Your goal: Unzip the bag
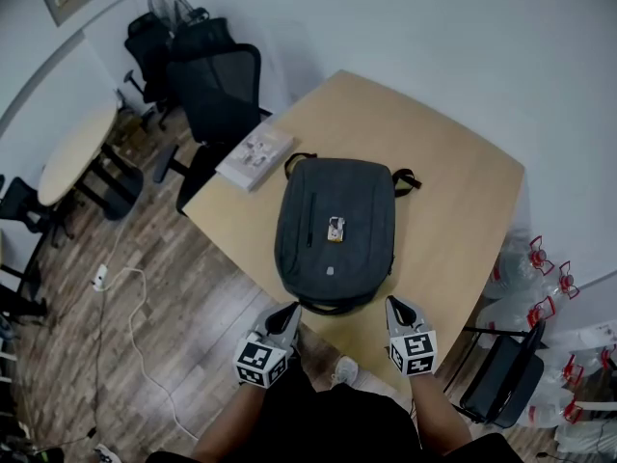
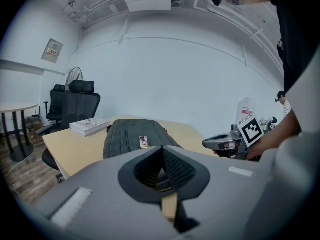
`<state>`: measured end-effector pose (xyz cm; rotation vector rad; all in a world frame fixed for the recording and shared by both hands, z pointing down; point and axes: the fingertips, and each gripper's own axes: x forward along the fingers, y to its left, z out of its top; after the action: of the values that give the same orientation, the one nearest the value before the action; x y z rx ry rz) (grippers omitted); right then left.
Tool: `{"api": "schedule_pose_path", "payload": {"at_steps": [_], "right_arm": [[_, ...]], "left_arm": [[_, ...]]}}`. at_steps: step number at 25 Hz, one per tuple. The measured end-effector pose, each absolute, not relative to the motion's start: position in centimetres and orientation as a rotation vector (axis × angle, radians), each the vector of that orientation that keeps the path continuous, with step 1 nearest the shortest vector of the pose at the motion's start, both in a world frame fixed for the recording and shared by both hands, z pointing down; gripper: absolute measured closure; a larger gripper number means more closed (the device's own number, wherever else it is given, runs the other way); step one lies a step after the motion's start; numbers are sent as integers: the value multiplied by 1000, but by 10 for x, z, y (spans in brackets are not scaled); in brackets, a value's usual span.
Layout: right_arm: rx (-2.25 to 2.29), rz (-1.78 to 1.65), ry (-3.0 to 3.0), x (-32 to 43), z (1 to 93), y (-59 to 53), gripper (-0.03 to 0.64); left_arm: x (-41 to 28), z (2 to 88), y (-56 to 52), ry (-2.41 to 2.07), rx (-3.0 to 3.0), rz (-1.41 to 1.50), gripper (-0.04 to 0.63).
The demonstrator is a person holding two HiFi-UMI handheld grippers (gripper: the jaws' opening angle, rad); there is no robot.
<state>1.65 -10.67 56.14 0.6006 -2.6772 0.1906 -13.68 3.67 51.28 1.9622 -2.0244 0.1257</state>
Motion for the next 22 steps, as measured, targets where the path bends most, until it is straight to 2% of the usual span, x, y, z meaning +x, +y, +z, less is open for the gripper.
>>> {"api": "schedule_pose_path", "payload": {"at_steps": [14,16,22], "right_arm": [[735,236,-2429,7,621,-153,608],[721,260,-2395,7,632,-160,533],[658,204,-2333,2,650,-179,497]], "left_arm": [[-170,523,-49,-1779,2156,210,578],[-173,528,-55,-1752,2154,223,578],[-176,542,-75,-1676,2195,341,578]]}}
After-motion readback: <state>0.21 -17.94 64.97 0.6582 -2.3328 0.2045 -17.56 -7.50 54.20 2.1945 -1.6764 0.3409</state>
